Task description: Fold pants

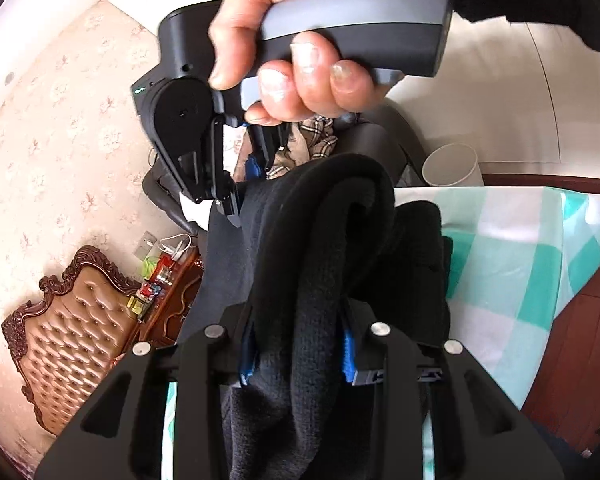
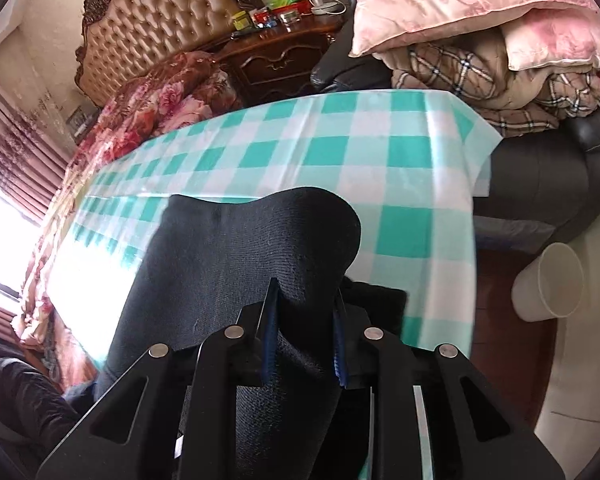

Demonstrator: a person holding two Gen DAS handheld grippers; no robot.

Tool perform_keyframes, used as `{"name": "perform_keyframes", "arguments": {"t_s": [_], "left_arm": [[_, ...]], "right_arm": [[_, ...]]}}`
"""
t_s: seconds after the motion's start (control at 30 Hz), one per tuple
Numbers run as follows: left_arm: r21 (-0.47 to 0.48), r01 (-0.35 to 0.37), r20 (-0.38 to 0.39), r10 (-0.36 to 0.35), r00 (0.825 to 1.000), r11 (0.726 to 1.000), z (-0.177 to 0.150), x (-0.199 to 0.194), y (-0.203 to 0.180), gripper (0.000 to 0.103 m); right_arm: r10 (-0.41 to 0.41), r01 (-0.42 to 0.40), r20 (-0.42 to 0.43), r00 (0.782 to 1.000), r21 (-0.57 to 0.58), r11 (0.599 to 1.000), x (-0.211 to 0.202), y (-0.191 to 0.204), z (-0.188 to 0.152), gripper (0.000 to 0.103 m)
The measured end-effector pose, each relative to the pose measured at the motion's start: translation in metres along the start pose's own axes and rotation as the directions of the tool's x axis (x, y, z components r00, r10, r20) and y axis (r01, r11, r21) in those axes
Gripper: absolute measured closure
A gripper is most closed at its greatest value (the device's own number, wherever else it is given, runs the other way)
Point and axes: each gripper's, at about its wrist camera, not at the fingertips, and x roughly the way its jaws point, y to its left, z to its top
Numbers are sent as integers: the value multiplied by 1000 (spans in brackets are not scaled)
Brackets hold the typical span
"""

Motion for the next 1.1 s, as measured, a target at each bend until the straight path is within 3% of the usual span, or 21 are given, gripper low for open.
{"name": "perform_keyframes", "arguments": {"t_s": [0.17, 0.33, 0.43, 0.5, 0.57, 0.6, 0.67, 0.73, 0.77, 0.8, 0.87, 0.93, 1.07, 1.1], "left_arm": [[35, 36, -50, -34, 998, 999, -3, 20, -33, 70], [-6, 44, -38, -44, 998, 999, -7, 26, -39, 57], [-48, 96, 28, -94, 995, 994, -7, 6, -23, 40], [-85, 183, 100, -174, 980, 979, -16, -24, -2, 40], [-176, 258, 142, -235, 962, 950, -31, -48, 32, 41], [-243, 313, 165, -279, 946, 918, -42, -59, 55, 46], [-372, 353, 169, -311, 935, 859, -66, -65, 97, 58], [-552, 388, 158, -364, 918, 738, -99, -59, 140, 75], [-629, 377, 145, -373, 916, 680, -118, -53, 160, 79], [-660, 370, 142, -375, 916, 654, -130, -48, 173, 82], [-697, 354, 126, -380, 916, 623, -149, -40, 183, 87], [-734, 370, 130, -418, 899, 569, -166, -33, 190, 88], [-707, 404, 112, -472, 874, 581, -177, -28, 165, 88], [-693, 403, 86, -486, 870, 598, -178, -23, 154, 89]], "right_arm": [[-77, 77, -18, 997, -5, 997, 31, -17, -13, 77], [-177, 182, 74, 981, -62, 981, 44, -14, -28, 75], [-215, 222, 94, 972, -77, 972, 45, -8, -29, 75], [-242, 251, 101, 965, -97, 963, 45, -4, -31, 75], [-258, 269, 108, 960, -106, 957, 46, -3, -31, 75], [-262, 274, 113, 958, -104, 956, 45, -2, -31, 74], [-276, 287, 125, 953, -90, 954, 40, -2, -31, 64], [-293, 306, 148, 945, -72, 949, 29, 0, -31, 62], [-305, 318, 171, 937, -57, 946, 18, 1, -32, 58], [-308, 323, 212, 928, -38, 946, 1, 5, -34, 55], [-308, 325, 287, 907, -10, 946, -33, 17, -42, 52], [-321, 349, 339, 884, -23, 937, -54, 36, -53, 50], [-369, 434, 369, 853, -109, 894, -54, 82, -92, 46], [-394, 458, 354, 848, -117, 881, -46, 87, -101, 46]]}}
